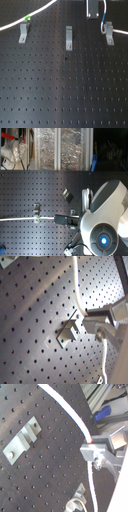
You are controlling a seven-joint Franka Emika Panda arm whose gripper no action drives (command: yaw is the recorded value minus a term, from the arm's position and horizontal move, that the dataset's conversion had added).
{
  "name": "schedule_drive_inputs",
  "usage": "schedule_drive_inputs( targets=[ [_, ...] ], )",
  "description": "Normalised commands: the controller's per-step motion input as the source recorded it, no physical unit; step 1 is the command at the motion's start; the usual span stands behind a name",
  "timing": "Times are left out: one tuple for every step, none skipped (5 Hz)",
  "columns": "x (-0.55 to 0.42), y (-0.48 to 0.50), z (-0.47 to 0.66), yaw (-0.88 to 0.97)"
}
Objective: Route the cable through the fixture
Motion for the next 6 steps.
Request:
schedule_drive_inputs(
  targets=[
    [-0.021, 0.033, 0.03, 0.00],
    [0.040, 0.031, 0.18, -0.01],
    [-0.158, 0.551, 0.22, -0.49],
    [-0.136, 0.672, 0.03, 0.00],
    [-0.007, 0.040, 0.00, 0.00],
    [-0.314, -0.213, 0.30, 0.00]
  ],
)
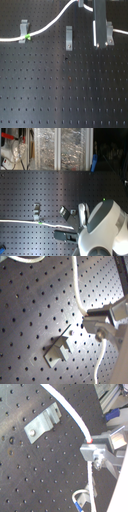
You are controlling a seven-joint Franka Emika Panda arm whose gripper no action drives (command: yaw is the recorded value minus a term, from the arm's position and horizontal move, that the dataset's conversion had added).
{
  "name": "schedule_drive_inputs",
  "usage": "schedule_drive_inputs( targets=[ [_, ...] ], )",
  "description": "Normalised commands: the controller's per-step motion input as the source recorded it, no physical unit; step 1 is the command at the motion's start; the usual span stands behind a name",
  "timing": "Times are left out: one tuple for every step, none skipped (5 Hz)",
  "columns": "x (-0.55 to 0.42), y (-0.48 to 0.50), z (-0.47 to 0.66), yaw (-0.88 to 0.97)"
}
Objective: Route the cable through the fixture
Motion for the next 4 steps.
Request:
schedule_drive_inputs(
  targets=[
    [-0.289, -0.136, 0.06, 0.08],
    [-0.086, 0.069, 0.06, -0.03],
    [-0.363, 0.092, 0.41, 0.01],
    [-0.003, 0.028, 0.00, 0.00]
  ],
)
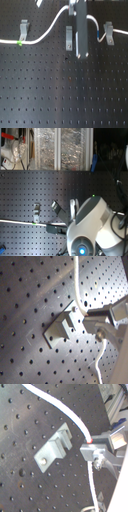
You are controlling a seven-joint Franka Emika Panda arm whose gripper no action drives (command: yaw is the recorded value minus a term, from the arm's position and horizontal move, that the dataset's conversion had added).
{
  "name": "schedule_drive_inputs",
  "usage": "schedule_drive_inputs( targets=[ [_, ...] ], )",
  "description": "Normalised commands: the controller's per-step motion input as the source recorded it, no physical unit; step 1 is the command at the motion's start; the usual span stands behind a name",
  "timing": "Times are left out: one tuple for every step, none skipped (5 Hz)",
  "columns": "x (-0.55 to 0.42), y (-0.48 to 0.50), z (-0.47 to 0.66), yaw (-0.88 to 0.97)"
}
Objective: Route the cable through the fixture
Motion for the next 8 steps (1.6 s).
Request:
schedule_drive_inputs(
  targets=[
    [-0.235, -0.027, 0.17, -0.09],
    [-0.023, 0.029, 0.00, 0.00],
    [-0.315, -0.045, 0.25, -0.37],
    [-0.270, -0.054, 0.23, -0.67],
    [-0.127, 0.050, 0.07, -0.05],
    [-0.376, -0.006, 0.28, -0.25],
    [-0.036, 0.090, 0.00, 0.00],
    [-0.225, 0.317, 0.21, 0.00]
  ],
)
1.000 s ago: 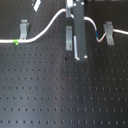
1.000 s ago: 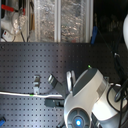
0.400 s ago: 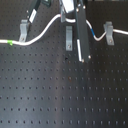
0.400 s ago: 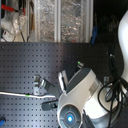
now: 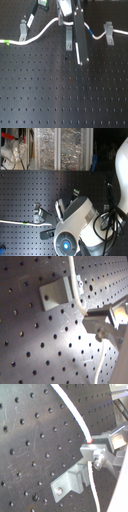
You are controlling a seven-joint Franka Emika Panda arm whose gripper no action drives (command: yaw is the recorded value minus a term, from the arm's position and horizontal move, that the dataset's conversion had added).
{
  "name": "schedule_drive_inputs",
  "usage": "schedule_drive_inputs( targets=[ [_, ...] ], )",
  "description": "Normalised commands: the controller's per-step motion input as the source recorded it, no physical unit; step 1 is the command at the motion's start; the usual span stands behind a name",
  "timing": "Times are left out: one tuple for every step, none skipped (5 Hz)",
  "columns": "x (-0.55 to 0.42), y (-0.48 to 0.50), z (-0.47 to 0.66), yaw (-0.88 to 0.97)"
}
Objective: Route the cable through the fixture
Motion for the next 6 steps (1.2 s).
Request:
schedule_drive_inputs(
  targets=[
    [-0.120, 0.282, 0.07, 0.25],
    [0.000, 0.001, 0.24, 0.00],
    [0.006, -0.016, 0.00, 0.00],
    [0.086, -0.242, 0.00, -0.29],
    [0.000, 0.000, 0.04, 0.00],
    [-0.120, 0.049, 0.34, 0.18]
  ],
)
